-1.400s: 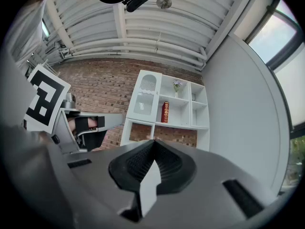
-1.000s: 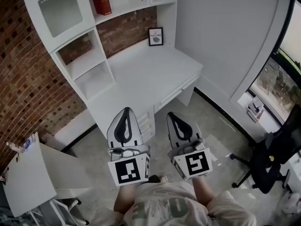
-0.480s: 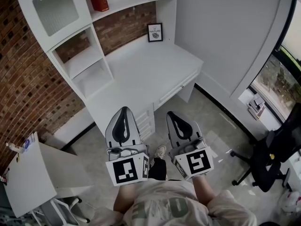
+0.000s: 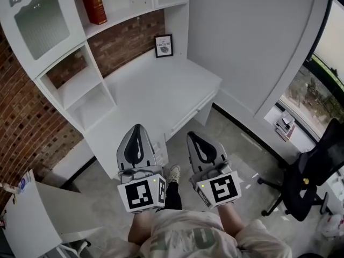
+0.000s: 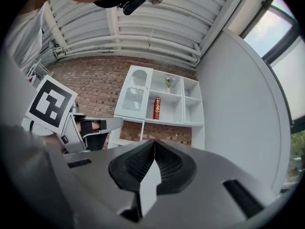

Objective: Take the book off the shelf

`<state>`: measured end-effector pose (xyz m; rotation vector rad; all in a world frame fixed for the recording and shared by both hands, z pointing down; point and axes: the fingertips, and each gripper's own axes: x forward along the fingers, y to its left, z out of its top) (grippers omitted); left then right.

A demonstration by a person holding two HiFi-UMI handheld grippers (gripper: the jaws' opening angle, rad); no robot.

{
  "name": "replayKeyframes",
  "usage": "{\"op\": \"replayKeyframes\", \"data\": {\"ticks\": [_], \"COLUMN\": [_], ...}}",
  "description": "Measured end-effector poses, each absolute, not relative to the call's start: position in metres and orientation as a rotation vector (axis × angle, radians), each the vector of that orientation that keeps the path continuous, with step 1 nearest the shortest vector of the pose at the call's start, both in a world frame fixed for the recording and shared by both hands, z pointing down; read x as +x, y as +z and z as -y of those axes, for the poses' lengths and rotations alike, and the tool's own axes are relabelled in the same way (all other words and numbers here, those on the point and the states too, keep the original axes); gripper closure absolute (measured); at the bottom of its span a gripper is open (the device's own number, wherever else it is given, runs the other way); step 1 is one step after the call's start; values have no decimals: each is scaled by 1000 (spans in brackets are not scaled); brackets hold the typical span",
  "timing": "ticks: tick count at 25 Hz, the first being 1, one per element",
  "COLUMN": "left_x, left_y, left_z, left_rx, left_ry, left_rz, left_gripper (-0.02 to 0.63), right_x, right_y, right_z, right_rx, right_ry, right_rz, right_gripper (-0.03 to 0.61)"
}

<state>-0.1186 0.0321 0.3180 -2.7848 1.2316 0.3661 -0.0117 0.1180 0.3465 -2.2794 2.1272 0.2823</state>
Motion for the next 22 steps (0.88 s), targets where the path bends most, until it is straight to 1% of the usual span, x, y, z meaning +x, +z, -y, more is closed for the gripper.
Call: {"op": "replayKeyframes", "data": {"ticks": [5,10,15,22], "left_x": [-89,-67,-58,-36], "left_y": [325,330,313,292], "left_z": [5,63,136,228], "left_rx": [-2801,-2781,-2708,-2680], "left_ry": [337,270,320,399], "left_rz": [-1233,-1288,-1403,-1439], "left_gripper": [601,600,600,600], "right_x": [22,39,57,72], "right_y": [355,359,336,308], "right_z": [-75,-7,74,180], "right_rx": [-2282,-2231,-2205,-2135], "right_ry": [237,178,248,356], "right_rz": [-2115,-2171,-2240,-2300], "right_gripper": [566,566,566,566]}}
